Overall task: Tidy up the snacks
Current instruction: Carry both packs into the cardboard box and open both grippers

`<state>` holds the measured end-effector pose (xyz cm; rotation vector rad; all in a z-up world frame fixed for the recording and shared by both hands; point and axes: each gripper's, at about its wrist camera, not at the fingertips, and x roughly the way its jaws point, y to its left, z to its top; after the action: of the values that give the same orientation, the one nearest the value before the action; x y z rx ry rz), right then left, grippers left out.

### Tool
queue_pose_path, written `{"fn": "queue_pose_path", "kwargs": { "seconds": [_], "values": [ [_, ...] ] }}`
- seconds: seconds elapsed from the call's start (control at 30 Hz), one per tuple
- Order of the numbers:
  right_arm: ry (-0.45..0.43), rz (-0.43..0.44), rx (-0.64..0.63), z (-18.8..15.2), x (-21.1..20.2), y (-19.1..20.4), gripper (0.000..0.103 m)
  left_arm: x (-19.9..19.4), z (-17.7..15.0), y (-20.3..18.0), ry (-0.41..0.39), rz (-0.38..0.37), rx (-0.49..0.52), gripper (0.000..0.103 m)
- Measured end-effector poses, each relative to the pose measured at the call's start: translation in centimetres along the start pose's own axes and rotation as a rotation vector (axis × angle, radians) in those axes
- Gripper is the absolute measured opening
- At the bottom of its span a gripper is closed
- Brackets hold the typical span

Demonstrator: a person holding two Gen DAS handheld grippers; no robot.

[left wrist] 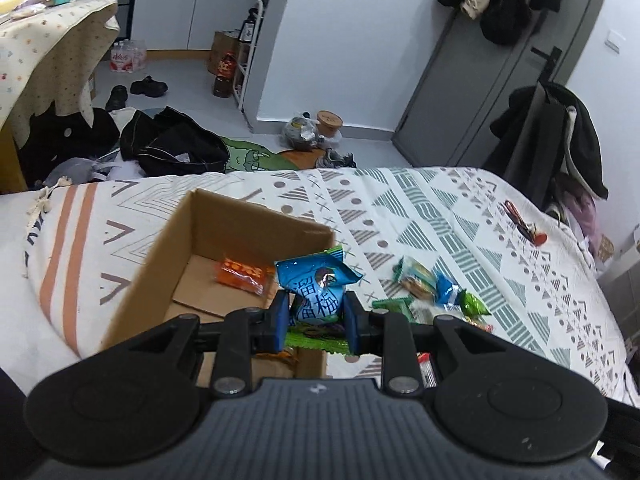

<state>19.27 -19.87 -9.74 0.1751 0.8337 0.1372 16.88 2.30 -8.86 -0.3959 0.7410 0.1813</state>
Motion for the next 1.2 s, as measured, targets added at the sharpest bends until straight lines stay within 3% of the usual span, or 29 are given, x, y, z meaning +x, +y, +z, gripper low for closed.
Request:
{"fn": "queue_pose_path", "kwargs": {
  "seconds": [0.53, 1.0, 1.2],
  "values": [
    [-0.023, 0.078, -0.057, 1.0, 0.7, 6.1, 0.031, 0.1, 1.9, 4.6, -0.012, 0.006, -0.096, 0.027],
    [0.021, 0.144, -0.099, 1.3, 4.1, 11.0, 0.031, 2.3, 2.7, 8.6, 0.029, 0.044, -0.199, 0.028],
    [0.047, 0.164, -0.105, 1.4, 5.6, 12.6, 0.031, 2.3, 2.9, 9.2, 0.007, 0.062, -0.214, 0.031]
  ]
}}
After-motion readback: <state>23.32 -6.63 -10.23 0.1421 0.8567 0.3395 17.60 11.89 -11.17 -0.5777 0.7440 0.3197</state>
